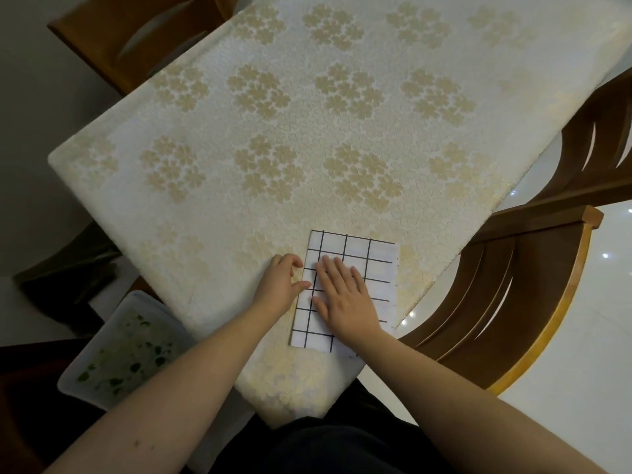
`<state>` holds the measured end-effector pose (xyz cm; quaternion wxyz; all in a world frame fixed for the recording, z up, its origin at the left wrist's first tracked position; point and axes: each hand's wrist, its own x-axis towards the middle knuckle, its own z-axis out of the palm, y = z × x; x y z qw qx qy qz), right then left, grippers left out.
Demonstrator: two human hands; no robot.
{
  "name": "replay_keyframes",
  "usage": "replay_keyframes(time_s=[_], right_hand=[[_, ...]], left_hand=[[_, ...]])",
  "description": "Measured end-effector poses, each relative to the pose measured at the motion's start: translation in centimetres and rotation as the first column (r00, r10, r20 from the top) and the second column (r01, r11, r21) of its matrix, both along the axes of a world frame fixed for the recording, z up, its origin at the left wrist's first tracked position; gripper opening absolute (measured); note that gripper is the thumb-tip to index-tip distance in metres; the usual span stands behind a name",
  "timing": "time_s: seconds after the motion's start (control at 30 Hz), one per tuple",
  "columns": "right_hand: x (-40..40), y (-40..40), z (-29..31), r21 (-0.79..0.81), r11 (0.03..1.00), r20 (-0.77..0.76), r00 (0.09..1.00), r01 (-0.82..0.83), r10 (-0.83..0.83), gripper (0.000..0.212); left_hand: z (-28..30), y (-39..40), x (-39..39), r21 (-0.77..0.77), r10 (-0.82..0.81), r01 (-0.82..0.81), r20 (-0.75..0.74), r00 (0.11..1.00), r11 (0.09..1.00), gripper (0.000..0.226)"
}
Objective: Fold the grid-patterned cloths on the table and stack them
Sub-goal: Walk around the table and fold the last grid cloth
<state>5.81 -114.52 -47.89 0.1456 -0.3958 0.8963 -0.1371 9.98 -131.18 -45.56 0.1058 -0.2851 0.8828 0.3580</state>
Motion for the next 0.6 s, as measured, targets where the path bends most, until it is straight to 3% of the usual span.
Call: replay_keyframes(time_s=[0.1, 0.33, 0.47, 0.6], right_hand=[[-0.1, 0.9, -0.8, 0.086, 0.996, 0.008, 1.0, -0.021, 0.02, 0.063], [-1.9, 6.3, -0.3, 0.224, 0.965, 0.04, 0.988, 0.136, -0.148, 0.067], [-2.8, 7.5, 0.3, 0.286, 0.949, 0.053, 0.987, 0.133, -0.154, 0.071], [-3.1, 7.4, 0.8, 0.278, 0.952, 0.122, 0.979, 0.126, -0.165, 0.07]], left_hand=[[-0.1, -0.1, 0.0, -0.005, -0.004, 0.004, -0.005, 1.0, 1.0, 0.036], [-0.1, 0.3, 0.2, -0.017, 0.005, -0.005, 0.0, 1.0, 1.0, 0.034], [-0.1, 0.8, 0.3, -0.051, 0.034, -0.034, 0.011, 0.999, 0.998, 0.034], [0.5, 2.2, 0.8, -0.168, 0.069, -0.044, 0.141, 0.988, 0.985, 0.035]])
